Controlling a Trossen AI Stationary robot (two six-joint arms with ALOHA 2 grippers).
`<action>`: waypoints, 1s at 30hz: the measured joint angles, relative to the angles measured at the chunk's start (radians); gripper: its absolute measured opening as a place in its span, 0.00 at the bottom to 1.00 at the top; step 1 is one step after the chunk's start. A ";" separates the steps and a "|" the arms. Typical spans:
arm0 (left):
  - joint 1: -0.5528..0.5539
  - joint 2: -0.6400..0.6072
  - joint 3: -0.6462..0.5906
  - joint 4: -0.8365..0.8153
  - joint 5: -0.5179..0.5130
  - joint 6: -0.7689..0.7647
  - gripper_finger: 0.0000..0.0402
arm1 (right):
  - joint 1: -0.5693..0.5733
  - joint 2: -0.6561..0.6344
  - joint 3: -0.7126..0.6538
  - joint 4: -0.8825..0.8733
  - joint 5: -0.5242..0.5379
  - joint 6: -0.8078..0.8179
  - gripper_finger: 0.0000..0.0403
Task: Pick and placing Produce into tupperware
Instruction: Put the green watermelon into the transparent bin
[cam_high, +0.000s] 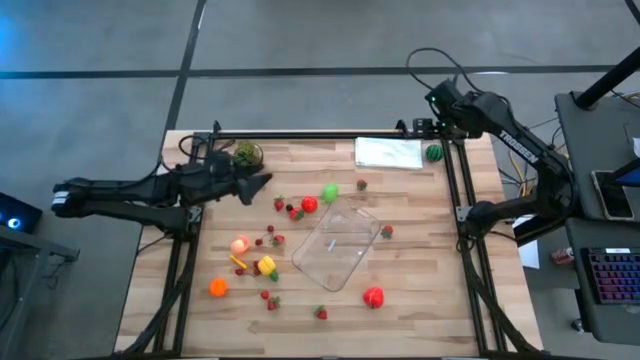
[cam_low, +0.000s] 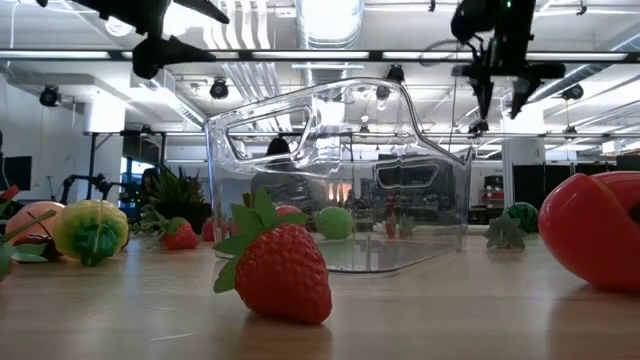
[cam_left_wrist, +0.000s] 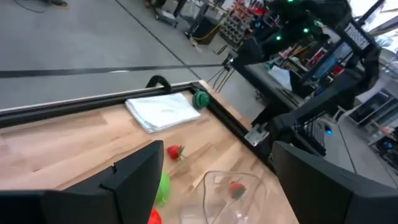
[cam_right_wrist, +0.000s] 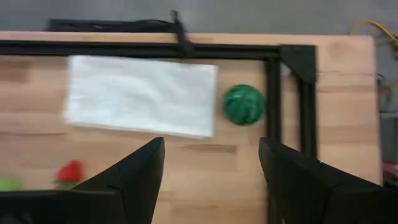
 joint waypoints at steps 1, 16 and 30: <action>0.002 0.013 0.004 0.001 -0.001 0.000 0.71 | -0.029 0.005 -0.010 0.005 0.000 -0.018 0.64; 0.002 0.107 0.001 -0.108 0.071 0.000 0.71 | -0.053 0.179 -0.095 0.057 -0.013 0.281 0.64; 0.010 0.109 0.007 -0.281 -0.039 0.147 0.71 | -0.062 0.275 -0.254 0.094 0.042 0.848 0.64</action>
